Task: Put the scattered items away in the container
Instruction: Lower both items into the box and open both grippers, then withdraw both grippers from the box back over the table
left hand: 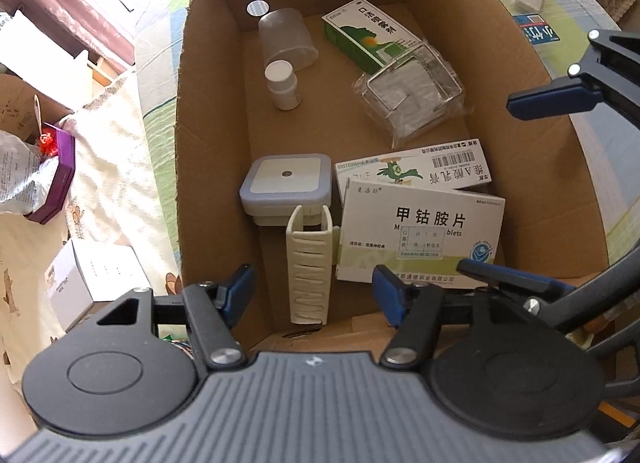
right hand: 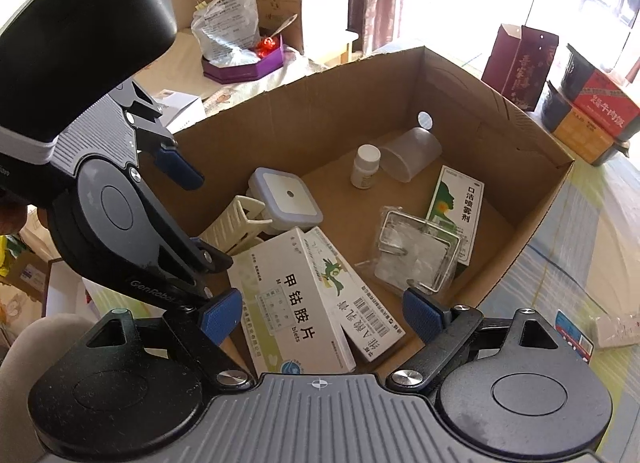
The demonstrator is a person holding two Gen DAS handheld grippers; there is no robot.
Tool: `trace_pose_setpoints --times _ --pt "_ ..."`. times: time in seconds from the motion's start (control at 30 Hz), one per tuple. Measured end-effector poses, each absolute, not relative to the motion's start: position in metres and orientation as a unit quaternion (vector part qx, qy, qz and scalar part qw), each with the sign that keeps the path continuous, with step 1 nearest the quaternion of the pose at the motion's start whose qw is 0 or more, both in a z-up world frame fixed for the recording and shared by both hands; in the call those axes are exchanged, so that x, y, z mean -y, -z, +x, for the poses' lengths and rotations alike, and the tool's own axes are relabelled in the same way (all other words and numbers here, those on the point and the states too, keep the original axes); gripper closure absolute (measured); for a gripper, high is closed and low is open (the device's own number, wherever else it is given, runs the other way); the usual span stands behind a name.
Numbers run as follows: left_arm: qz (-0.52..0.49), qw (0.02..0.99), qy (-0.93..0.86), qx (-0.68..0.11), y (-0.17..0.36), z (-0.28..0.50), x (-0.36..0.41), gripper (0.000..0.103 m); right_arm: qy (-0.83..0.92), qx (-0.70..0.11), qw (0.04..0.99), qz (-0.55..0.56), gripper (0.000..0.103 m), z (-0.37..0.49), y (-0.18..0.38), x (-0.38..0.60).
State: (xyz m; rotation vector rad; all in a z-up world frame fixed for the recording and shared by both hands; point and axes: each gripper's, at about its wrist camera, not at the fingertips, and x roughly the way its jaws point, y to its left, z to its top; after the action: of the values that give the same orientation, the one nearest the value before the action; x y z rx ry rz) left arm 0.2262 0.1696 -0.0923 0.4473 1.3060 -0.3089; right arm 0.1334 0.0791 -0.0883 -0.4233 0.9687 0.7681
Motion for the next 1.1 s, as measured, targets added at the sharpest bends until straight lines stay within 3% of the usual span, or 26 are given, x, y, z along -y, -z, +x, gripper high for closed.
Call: trace_pose_setpoints --times 0.2,1.1 --pt "0.21 0.763 0.138 -0.596 0.089 0.223 -0.169 0.04 -0.353 -0.455 0.793 -0.199 0.011 0.128 0.085 -0.078" --pt "0.237 0.785 0.116 -0.56 0.057 0.196 -0.162 0.014 -0.339 -0.431 0.817 -0.178 0.01 0.1 0.051 -0.06"
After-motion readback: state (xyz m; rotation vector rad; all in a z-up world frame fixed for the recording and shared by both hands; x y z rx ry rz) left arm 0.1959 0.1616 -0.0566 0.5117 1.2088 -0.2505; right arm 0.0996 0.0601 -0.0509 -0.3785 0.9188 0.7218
